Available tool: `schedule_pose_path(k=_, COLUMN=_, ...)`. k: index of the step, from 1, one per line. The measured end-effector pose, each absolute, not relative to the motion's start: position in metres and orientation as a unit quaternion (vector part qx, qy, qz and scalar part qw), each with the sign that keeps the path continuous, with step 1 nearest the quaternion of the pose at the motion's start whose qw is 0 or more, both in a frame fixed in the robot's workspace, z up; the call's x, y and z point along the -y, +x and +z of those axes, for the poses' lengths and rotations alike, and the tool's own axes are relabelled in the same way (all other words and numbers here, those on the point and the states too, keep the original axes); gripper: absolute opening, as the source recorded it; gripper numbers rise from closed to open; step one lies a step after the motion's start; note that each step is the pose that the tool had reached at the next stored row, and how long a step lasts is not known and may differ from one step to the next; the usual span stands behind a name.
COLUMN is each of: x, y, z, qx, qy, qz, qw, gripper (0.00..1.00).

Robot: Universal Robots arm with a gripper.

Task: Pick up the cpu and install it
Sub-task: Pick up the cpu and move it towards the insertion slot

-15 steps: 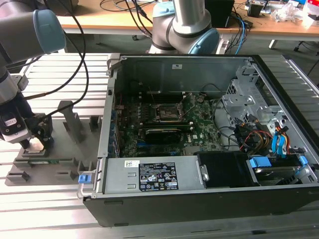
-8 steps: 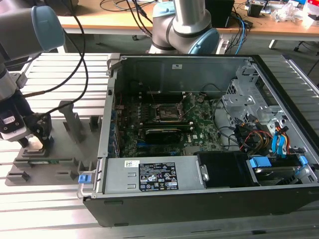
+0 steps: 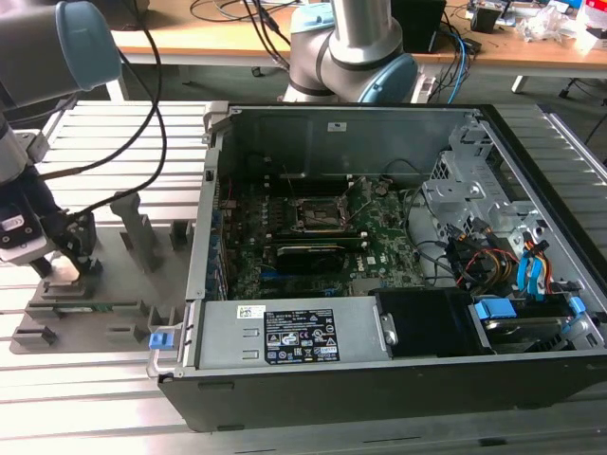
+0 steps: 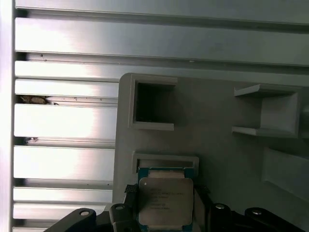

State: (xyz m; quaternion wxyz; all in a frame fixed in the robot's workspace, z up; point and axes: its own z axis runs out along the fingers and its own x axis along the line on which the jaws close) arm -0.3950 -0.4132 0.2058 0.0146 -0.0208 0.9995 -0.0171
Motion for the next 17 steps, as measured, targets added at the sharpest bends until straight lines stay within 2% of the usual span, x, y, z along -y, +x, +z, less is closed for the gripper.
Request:
schedule_pose_path(k=10, x=0.413, y=-0.395, z=0.221, qx=-1.000, qy=-0.021, qz=-0.017, qw=0.015, gripper=0.55)
schedule_pose_path(k=17, x=0.413, y=-0.395, z=0.245, qx=-1.000, qy=-0.021, qz=-0.017, qw=0.015, gripper=0.55)
